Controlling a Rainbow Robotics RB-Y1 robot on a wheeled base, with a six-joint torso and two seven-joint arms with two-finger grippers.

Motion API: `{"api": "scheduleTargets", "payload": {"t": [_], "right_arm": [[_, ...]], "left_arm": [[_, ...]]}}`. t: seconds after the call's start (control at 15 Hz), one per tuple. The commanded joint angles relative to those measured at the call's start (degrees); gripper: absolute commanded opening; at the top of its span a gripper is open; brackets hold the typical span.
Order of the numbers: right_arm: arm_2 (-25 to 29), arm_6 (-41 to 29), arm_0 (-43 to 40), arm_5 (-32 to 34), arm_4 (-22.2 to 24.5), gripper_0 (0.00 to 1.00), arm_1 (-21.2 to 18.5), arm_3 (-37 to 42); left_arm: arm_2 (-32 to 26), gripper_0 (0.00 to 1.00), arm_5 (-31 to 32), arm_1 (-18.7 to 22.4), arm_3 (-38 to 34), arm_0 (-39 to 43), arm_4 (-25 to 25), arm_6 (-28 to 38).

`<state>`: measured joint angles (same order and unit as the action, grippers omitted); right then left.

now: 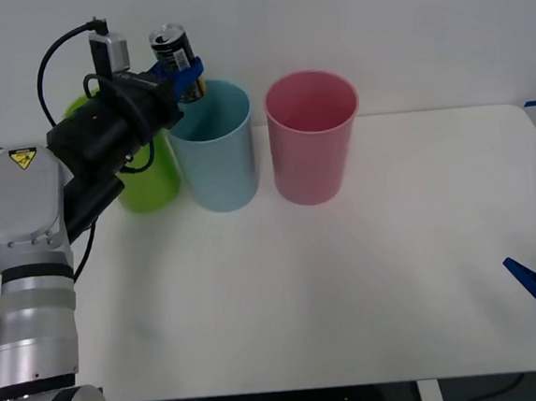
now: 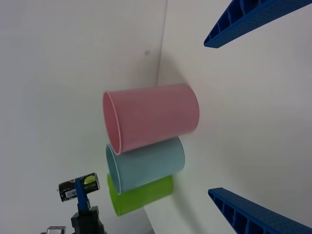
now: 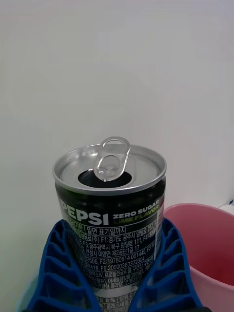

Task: Grasp the object on the table and drop it into the matching bin: aluminum can to the light blue bin, PET bottle to the pink bin.

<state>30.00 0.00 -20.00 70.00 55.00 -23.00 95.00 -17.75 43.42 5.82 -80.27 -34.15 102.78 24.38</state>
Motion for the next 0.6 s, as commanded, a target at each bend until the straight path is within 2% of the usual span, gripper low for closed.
{"api": "scheduleTargets", "payload": {"t": [0.07, 0.2, 0.6], "right_arm": [[0.00, 0.00, 0.00, 0.00, 0.00, 1.00, 0.00, 0.00], [0.00, 0.00, 0.00, 0.00, 0.00, 1.00, 0.00, 0.00], [0.00, 0.00, 0.00, 0.00, 0.00, 1.00, 0.00, 0.00]], "left_arm": [[-0.27, 0.00, -1.23, -1.96, 1.87, -2.06, 3.22, -0.56], [-0.27, 0.00, -2.20, -3.01, 1.87, -2.32, 4.54, -0.92], [-0.88, 0.03, -2.20, -3.10, 1.87, -2.15, 3.83, -1.88]]}}
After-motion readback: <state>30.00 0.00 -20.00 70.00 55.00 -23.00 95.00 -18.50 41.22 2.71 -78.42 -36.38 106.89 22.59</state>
